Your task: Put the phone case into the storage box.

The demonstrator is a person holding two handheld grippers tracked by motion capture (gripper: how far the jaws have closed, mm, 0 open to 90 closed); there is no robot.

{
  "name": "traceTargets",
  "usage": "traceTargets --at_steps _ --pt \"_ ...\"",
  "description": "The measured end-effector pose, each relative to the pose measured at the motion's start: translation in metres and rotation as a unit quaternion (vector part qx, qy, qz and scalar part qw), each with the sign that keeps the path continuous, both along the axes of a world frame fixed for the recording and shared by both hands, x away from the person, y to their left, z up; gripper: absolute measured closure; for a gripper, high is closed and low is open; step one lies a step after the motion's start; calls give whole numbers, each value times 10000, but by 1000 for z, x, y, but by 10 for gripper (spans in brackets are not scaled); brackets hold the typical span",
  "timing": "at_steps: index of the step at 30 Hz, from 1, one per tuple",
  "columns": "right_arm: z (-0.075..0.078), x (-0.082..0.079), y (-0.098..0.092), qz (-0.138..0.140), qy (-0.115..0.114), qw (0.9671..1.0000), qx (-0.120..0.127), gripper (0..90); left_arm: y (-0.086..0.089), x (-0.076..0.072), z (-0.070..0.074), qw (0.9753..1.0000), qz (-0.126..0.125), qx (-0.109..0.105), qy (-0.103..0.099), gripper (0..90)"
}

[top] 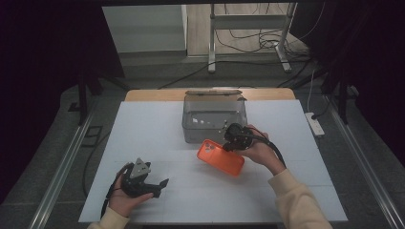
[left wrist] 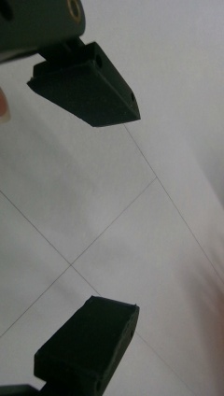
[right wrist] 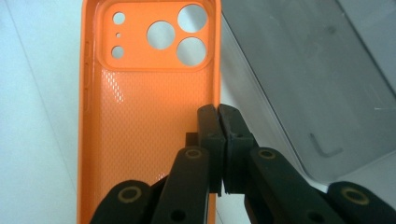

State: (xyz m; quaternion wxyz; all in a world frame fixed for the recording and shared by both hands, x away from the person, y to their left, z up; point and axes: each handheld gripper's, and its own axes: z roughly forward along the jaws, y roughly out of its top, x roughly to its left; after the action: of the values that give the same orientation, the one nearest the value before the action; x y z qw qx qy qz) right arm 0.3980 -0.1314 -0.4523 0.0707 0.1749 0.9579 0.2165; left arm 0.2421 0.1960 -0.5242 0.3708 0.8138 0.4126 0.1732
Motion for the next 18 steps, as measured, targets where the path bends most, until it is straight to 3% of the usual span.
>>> traceTargets --at_steps 18 --pt "19 -8 -4 87 -137 9998 153 881 -1 1 0 10000 7 -63 68 84"
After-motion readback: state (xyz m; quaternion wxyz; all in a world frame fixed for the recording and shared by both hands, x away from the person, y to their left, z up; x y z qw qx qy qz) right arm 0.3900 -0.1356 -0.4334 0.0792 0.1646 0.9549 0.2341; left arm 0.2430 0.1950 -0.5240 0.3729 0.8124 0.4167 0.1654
